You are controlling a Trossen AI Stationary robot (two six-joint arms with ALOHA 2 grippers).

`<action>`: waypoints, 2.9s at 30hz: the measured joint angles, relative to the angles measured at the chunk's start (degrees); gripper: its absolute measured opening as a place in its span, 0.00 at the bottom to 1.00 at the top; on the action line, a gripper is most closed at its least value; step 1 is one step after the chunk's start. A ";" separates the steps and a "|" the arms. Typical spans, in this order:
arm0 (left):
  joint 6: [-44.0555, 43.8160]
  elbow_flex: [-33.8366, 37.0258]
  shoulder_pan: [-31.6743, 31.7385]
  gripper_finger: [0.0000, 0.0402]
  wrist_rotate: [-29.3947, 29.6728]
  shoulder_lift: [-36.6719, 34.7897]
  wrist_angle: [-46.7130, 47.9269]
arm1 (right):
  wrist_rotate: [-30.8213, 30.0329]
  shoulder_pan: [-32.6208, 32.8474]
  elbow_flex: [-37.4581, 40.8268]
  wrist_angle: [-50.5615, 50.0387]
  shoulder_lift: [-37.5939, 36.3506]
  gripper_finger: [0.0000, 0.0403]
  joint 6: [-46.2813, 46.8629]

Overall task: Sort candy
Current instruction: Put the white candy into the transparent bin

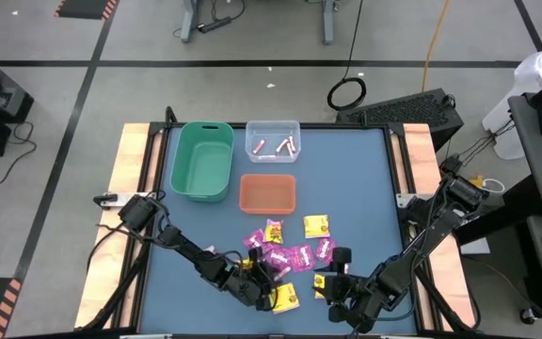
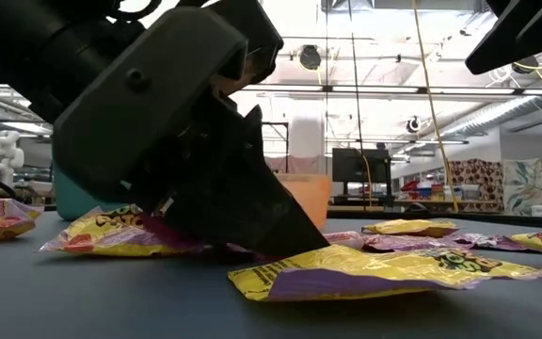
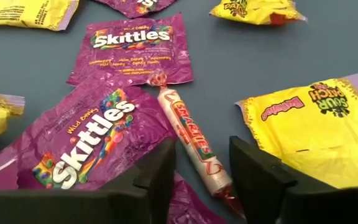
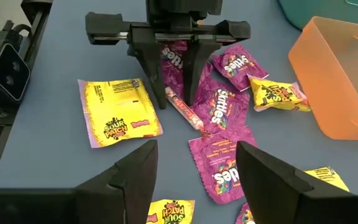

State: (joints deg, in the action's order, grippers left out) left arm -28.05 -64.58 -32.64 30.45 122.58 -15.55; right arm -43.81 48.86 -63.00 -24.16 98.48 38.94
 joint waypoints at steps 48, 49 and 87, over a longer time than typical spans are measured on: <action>41.45 0.11 -0.08 0.16 7.49 -34.41 -3.47 | -17.24 -5.77 -0.04 0.03 0.00 0.52 -16.16; 43.17 0.11 -0.05 0.16 7.45 -34.96 -4.45 | -18.09 -6.40 -0.04 0.00 0.00 0.52 -16.49; 94.53 0.17 0.13 0.16 6.92 -36.39 8.59 | -5.62 -16.64 -0.04 -18.74 -0.02 0.52 -18.73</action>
State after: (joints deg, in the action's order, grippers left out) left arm 66.48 -64.40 -32.51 37.36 86.19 -6.96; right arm -49.43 32.22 -63.05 -42.90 98.45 20.21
